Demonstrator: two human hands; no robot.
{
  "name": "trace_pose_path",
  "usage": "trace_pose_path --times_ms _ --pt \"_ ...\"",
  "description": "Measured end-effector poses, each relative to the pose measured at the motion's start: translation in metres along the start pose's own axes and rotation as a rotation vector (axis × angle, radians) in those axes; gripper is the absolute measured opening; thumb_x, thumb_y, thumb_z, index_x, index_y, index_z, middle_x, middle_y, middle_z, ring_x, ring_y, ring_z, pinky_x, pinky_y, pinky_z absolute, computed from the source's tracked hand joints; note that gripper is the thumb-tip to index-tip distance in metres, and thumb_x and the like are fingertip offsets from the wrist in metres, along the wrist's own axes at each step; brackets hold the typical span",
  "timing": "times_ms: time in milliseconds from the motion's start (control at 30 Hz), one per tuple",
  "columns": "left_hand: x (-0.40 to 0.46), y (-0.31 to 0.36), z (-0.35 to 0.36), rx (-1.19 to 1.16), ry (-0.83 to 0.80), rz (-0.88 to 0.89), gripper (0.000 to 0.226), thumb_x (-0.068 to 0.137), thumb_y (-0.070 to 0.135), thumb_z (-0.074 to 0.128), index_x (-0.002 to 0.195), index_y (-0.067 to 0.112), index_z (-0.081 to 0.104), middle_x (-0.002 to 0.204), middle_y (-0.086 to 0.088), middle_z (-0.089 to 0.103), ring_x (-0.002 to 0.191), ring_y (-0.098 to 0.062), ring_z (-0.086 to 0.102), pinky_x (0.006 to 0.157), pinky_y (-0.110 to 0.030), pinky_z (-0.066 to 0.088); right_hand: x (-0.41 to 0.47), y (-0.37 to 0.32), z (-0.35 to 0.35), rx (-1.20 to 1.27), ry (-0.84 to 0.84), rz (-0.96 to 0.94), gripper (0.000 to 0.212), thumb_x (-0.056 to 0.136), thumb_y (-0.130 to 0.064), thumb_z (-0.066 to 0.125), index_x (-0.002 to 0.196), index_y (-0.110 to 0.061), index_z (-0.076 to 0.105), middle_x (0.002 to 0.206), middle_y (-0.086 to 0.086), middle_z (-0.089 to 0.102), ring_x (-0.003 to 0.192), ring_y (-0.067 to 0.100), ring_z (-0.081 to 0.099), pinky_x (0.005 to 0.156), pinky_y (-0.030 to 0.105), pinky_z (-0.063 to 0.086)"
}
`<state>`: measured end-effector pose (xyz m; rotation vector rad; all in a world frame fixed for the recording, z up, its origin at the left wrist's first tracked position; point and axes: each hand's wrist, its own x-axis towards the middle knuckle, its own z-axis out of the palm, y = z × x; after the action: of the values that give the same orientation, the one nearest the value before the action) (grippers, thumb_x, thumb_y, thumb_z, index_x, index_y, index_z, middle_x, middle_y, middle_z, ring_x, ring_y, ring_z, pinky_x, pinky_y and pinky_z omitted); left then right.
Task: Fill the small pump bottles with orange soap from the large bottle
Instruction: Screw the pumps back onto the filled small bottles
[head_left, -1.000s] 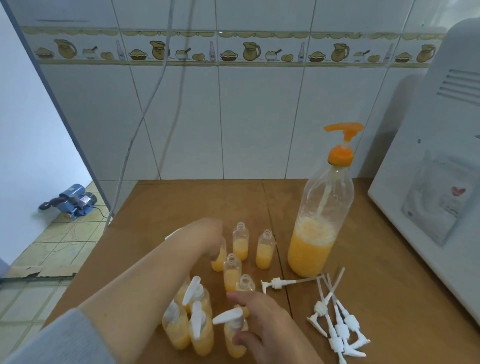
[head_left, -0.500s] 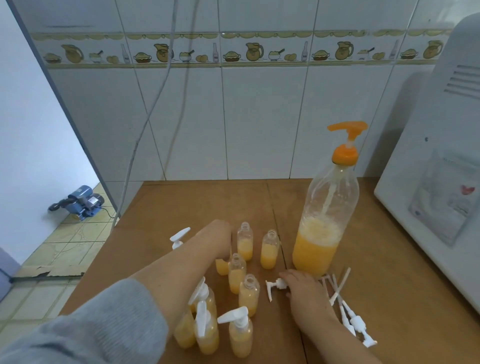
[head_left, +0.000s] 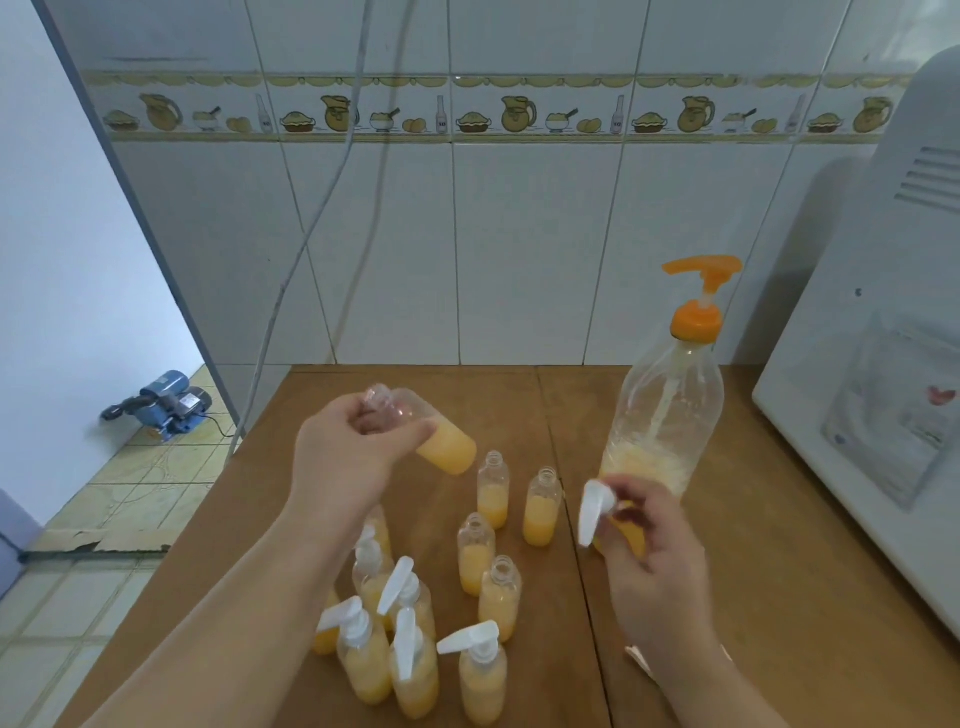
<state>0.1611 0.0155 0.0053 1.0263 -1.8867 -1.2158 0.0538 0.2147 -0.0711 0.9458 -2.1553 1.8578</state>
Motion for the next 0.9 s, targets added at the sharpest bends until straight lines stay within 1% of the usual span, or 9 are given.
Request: trace_pose_path --times_ms 67,133,233,300,467,600,700,800,900 --pt "-0.012 0.001 0.000 -0.228 0.000 -0.006 0.045 0.064 0.035 0.082 0.105 0.021 0.067 0.090 0.007 0.070 0.080 -0.003 0.065 0.066 -0.014 0.048 0.014 -0.038 -0.004 0.250 0.081 0.120 0.034 0.084 0.000 0.064 0.104 -0.028 0.062 0.099 -0.007 0.067 0.093 0.011 0.062 0.082 0.023 0.051" --pt "-0.022 0.001 0.002 -0.363 -0.019 0.011 0.048 0.060 0.038 0.077 0.105 0.021 0.068 0.087 0.006 0.072 0.080 0.000 0.066 0.072 -0.018 0.052 0.029 -0.076 -0.009 0.571 0.137 0.195 0.027 0.080 -0.009 0.063 0.106 -0.017 0.062 0.099 -0.002 0.068 0.096 0.013 0.064 0.084 0.023 0.053" --pt "-0.035 -0.004 0.006 -0.350 -0.026 0.062 0.050 0.061 0.039 0.076 0.108 0.027 0.067 0.089 0.006 0.072 0.079 0.001 0.065 0.069 -0.016 0.050 0.044 -0.119 -0.013 1.008 0.112 0.261 0.029 0.077 -0.010 0.058 0.105 -0.015 0.061 0.097 -0.001 0.068 0.099 0.014 0.066 0.087 0.027 0.053" --pt "-0.042 -0.008 0.007 -0.308 -0.023 0.096 0.054 0.058 0.045 0.076 0.109 0.031 0.066 0.089 0.004 0.072 0.080 -0.003 0.065 0.071 -0.019 0.050 0.047 -0.133 -0.012 1.118 0.083 0.297 0.032 0.076 -0.009 0.058 0.108 -0.014 0.059 0.097 0.002 0.069 0.099 0.015 0.066 0.086 0.028 0.054" --pt "-0.048 -0.011 0.005 -0.234 -0.059 0.240 0.042 0.062 0.043 0.075 0.101 0.047 0.061 0.101 0.014 0.070 0.097 -0.005 0.065 0.082 -0.028 0.053 0.043 -0.135 -0.004 1.184 0.045 0.398 0.029 0.074 -0.009 0.058 0.102 -0.014 0.062 0.094 0.004 0.070 0.097 0.018 0.067 0.084 0.031 0.055" --pt "-0.049 -0.011 0.004 -0.162 -0.043 0.386 0.045 0.067 0.042 0.073 0.110 0.039 0.060 0.100 0.014 0.068 0.097 -0.008 0.064 0.083 -0.024 0.054 0.040 -0.129 0.003 1.200 0.010 0.468 0.029 0.067 -0.011 0.065 0.096 -0.013 0.065 0.094 0.007 0.069 0.099 0.022 0.066 0.084 0.033 0.055" --pt "-0.049 -0.011 0.006 -0.131 -0.020 0.472 0.047 0.070 0.038 0.073 0.114 0.029 0.061 0.102 0.015 0.067 0.098 -0.009 0.063 0.083 -0.020 0.052 0.040 -0.126 0.006 1.125 0.000 0.482 0.028 0.071 -0.013 0.061 0.098 -0.013 0.063 0.095 0.006 0.069 0.100 0.021 0.064 0.090 0.035 0.053" --pt "-0.049 -0.012 0.006 -0.077 -0.028 0.549 0.048 0.071 0.038 0.075 0.116 0.026 0.061 0.106 0.017 0.063 0.102 -0.003 0.059 0.085 -0.015 0.049 0.044 -0.125 0.005 1.019 -0.005 0.470 0.032 0.073 -0.012 0.059 0.104 -0.011 0.063 0.095 0.006 0.069 0.097 0.019 0.064 0.093 0.033 0.052" --pt "-0.054 -0.012 0.009 -0.021 -0.070 0.626 0.054 0.073 0.043 0.073 0.121 0.022 0.059 0.109 0.015 0.060 0.101 -0.001 0.058 0.085 -0.010 0.046 0.045 -0.123 0.005 0.730 -0.144 0.443 0.042 0.066 -0.020 0.065 0.107 -0.009 0.066 0.094 0.002 0.070 0.091 0.013 0.065 0.085 0.027 0.051"
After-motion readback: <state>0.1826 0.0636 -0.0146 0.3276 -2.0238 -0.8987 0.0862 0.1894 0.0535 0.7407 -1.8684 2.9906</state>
